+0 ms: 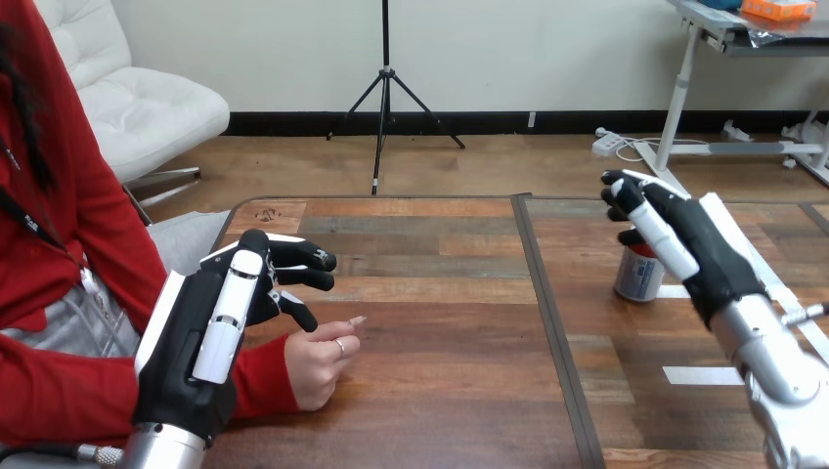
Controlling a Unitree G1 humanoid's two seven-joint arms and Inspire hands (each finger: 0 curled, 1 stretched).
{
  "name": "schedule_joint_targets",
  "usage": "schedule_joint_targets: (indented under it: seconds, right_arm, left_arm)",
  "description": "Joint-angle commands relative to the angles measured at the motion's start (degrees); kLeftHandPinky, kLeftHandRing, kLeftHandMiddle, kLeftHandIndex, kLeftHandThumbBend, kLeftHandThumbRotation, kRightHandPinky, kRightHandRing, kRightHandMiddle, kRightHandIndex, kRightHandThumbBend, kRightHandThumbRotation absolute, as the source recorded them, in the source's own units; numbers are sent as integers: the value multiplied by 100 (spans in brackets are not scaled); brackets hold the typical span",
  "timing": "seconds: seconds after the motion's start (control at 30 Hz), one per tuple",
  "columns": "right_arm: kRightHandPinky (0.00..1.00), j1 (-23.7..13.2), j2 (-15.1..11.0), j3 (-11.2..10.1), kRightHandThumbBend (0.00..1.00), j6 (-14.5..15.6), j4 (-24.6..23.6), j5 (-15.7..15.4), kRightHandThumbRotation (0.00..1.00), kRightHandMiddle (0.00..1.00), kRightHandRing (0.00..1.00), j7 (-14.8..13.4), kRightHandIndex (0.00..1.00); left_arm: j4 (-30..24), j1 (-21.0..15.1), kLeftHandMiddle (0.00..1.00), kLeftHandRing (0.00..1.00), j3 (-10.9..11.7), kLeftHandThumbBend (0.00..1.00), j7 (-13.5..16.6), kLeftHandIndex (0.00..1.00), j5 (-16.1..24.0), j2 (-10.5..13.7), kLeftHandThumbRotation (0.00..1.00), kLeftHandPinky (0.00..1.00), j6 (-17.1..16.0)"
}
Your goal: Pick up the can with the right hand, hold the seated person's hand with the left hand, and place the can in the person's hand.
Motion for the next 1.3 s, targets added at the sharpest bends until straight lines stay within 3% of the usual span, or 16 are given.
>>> schedule_joint_targets:
  seconds: [0.0,0.23,0.73,1.27]
  right_arm:
    - [74,-1905,-481,257,78,-340,1064,-437,100,84,82,-414,85]
    - [76,-2263,-565,370,78,-215,1470,-621,100,85,83,-474,85]
    - [78,-2954,-694,817,85,250,2178,-1284,100,85,84,-725,86]
    - [72,-3263,-658,1171,81,534,2554,-1722,100,83,80,-834,83]
  left_arm:
    - [-242,-449,62,61,92,27,16,53,-32,30,100,36,-35]
    - [-232,-423,62,61,96,27,44,53,-2,12,100,36,-66]
    - [-226,-388,62,60,104,25,19,53,-37,14,100,36,-95]
    - [-220,-379,61,60,113,23,18,53,-39,15,100,36,-105]
